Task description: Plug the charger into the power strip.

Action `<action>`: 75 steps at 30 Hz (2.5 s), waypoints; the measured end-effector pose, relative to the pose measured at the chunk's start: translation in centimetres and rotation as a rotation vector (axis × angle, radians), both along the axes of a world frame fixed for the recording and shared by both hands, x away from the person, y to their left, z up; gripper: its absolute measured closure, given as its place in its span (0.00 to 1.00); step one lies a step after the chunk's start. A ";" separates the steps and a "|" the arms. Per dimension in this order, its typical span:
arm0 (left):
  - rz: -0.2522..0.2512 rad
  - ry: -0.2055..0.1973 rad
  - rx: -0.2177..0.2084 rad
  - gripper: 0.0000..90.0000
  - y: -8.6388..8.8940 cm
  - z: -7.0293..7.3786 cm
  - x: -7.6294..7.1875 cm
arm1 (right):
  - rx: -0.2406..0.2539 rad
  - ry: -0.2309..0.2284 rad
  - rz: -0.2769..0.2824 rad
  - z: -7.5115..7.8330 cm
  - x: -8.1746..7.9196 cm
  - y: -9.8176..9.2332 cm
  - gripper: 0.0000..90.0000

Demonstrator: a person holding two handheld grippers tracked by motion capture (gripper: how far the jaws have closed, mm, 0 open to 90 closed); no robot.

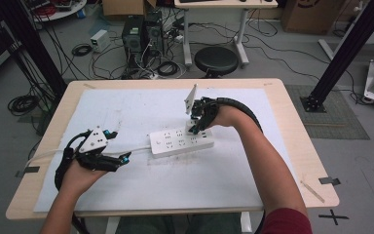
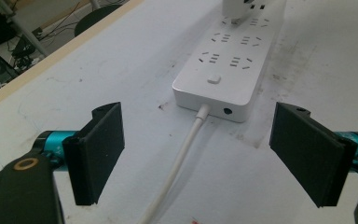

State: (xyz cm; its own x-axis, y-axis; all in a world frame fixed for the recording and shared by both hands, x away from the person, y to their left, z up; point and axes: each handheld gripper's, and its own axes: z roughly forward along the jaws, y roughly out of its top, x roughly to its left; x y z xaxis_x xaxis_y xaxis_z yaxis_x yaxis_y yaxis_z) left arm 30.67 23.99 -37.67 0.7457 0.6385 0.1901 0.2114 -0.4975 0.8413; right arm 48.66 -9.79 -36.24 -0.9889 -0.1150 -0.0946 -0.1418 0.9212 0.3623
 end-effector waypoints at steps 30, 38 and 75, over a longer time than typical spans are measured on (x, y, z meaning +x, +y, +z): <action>0.000 0.001 -0.006 0.20 -0.4 -0.3 0.1 | -0.109 0.029 0.032 -1.1 0.6 1.8 0.71; -0.001 -0.011 -0.013 0.20 -0.4 0.0 -0.1 | -0.098 0.037 0.035 -1.4 0.8 1.6 0.70; -0.108 -0.084 -0.095 0.20 0.1 0.2 1.1 | 0.696 -0.001 -0.529 0.3 -12.4 -10.2 0.20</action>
